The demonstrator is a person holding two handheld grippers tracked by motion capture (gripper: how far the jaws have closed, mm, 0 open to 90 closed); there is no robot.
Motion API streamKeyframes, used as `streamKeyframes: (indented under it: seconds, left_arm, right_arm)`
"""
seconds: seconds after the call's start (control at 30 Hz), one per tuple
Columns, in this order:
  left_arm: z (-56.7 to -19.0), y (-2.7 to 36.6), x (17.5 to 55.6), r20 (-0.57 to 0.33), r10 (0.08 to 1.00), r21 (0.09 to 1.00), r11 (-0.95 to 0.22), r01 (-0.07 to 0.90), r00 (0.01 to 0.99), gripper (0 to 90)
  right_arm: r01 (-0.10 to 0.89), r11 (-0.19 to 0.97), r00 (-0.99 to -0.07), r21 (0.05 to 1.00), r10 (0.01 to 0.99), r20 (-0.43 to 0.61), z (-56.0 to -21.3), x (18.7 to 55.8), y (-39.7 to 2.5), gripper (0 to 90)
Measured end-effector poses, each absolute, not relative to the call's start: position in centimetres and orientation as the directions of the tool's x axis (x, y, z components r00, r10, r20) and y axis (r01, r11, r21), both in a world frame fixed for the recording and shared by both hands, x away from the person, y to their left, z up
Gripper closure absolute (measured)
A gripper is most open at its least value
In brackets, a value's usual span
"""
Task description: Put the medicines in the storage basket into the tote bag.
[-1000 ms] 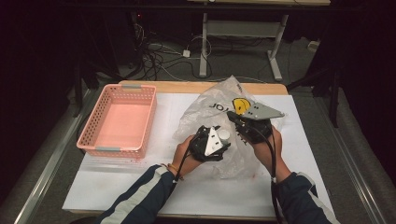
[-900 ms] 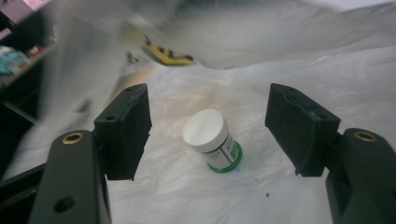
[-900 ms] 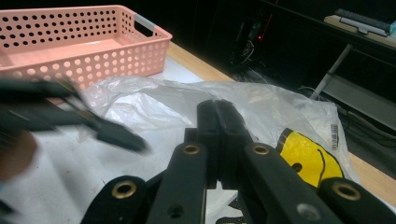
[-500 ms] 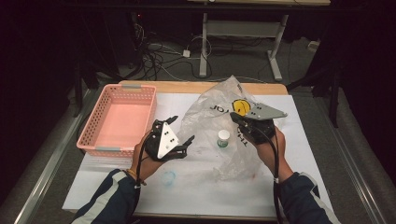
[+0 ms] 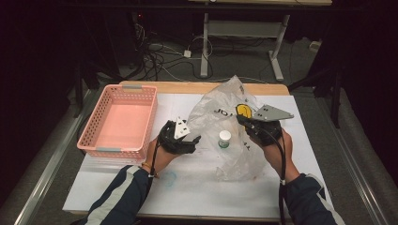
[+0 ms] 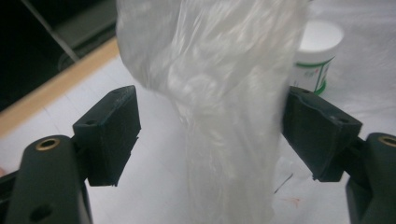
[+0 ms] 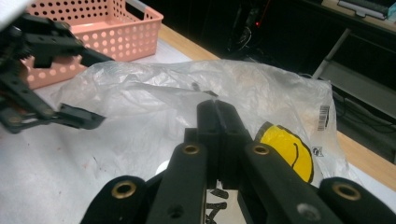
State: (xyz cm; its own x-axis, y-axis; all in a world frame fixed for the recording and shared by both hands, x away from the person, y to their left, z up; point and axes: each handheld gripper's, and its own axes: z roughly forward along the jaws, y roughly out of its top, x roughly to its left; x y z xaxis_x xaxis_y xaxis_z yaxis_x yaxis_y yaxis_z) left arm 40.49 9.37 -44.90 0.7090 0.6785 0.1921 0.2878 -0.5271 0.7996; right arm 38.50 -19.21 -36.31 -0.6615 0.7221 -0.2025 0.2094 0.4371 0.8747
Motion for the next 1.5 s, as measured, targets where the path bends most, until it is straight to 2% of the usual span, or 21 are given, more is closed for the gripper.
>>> streamKeyframes:
  seconds: [0.13, 0.2, 0.3, 0.5, 0.77, 0.87, 1.0, 1.1, 1.4, 1.47, 1.5]
  left_arm:
    - [-45.2, 9.2, 40.6, 0.186, 0.652, 0.793, -0.541, 0.28, 0.735, 64.0]
    - [-45.0, 9.2, 40.4, 0.186, 0.642, 0.795, -0.543, 0.27, 0.744, 75.8]
    - [-44.8, 9.4, 40.2, 0.189, 0.635, 0.798, -0.543, 0.26, 0.749, 83.9]
    - [-44.7, 9.6, 40.1, 0.194, 0.639, 0.804, -0.538, 0.253, 0.745, 85.4]
    - [-45.1, 9.6, 40.1, 0.203, 0.634, 0.793, -0.554, 0.255, 0.746, 85.3]
    - [-45.1, 9.6, 40.2, 0.204, 0.635, 0.792, -0.555, 0.255, 0.745, 85.3]
    - [-45.3, 9.5, 40.2, 0.212, 0.631, 0.786, -0.564, 0.254, 0.747, 85.2]
    - [-45.6, 9.3, 40.2, 0.215, 0.626, 0.781, -0.571, 0.253, 0.75, 85.2]
    - [-45.9, 9.1, 40.4, 0.221, 0.622, 0.771, -0.583, 0.256, 0.752, 85.1]
    - [-46.1, 9.1, 40.4, 0.221, 0.621, 0.766, -0.588, 0.259, 0.752, 85.1]
    - [-46.1, 9.1, 40.4, 0.223, 0.62, 0.765, -0.59, 0.259, 0.752, 85.0]
  right_arm:
    - [0.212, 0.445, -0.669, 0.87, 0.715, -0.203, -36.7, 38.4, -19.1, 90.0]
    - [0.213, 0.45, -0.673, 0.867, 0.711, -0.204, -36.8, 38.2, -19.0, 87.6]
    - [0.215, 0.454, -0.678, 0.864, 0.706, -0.202, -37.1, 37.8, -19.0, 83.0]
    - [0.201, 0.415, -0.687, 0.887, 0.706, -0.175, -37.3, 36.1, -19.6, 49.8]
    - [0.166, 0.484, -0.794, 0.859, 0.582, -0.174, -39.1, 31.9, -20.8, 28.2]
    - [0.184, 0.51, -0.833, 0.84, 0.535, -0.142, -40.4, 30.7, -21.2, 23.3]
    - [0.203, 0.562, -0.858, 0.802, 0.496, -0.13, -42.4, 29.7, -21.9, 20.3]
    - [0.187, 0.626, -0.872, 0.757, 0.461, -0.166, -43.7, 29.4, -22.1, 18.5]
    - [0.177, 0.721, -0.894, 0.67, 0.403, -0.197, -46.0, 29.8, -21.3, 16.2]
    - [0.166, 0.752, -0.888, 0.638, 0.396, -0.235, -46.6, 30.0, -20.9, 18.8]
    - [0.166, 0.767, -0.887, 0.62, 0.391, -0.247, -47.0, 30.2, -20.8, 27.6]
